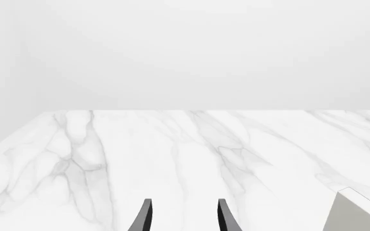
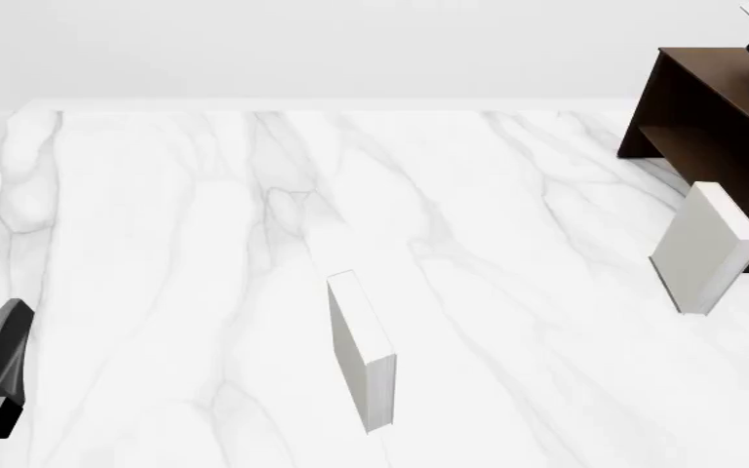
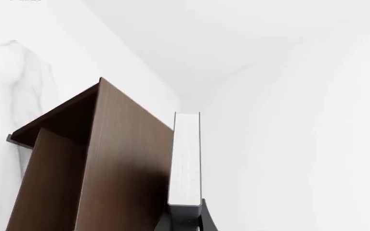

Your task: Pick up the book on the left and place it on top of the shelf.

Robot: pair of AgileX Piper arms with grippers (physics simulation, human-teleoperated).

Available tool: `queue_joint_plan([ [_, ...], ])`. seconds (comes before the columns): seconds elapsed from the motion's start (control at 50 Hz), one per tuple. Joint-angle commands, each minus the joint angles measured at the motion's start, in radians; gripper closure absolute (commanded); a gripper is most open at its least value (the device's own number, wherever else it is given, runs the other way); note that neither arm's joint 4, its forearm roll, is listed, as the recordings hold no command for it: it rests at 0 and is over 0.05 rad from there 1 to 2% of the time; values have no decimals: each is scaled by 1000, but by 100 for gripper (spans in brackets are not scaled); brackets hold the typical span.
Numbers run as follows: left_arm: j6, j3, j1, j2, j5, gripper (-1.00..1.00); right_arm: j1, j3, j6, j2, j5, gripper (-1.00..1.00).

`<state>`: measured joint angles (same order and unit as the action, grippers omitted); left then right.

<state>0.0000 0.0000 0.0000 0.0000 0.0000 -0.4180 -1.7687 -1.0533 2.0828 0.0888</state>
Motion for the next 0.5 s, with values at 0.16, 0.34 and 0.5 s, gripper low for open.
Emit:
queue_joint_plan([
  [0.16,0,0,0,0,0,-100,19,37,59,-32,6,-100],
  [0.34,0,0,0,0,0,-100,21,181,125,-124,67,-100],
  [0.5,0,0,0,0,0,-100,22,348,175,-245,135,-100],
])
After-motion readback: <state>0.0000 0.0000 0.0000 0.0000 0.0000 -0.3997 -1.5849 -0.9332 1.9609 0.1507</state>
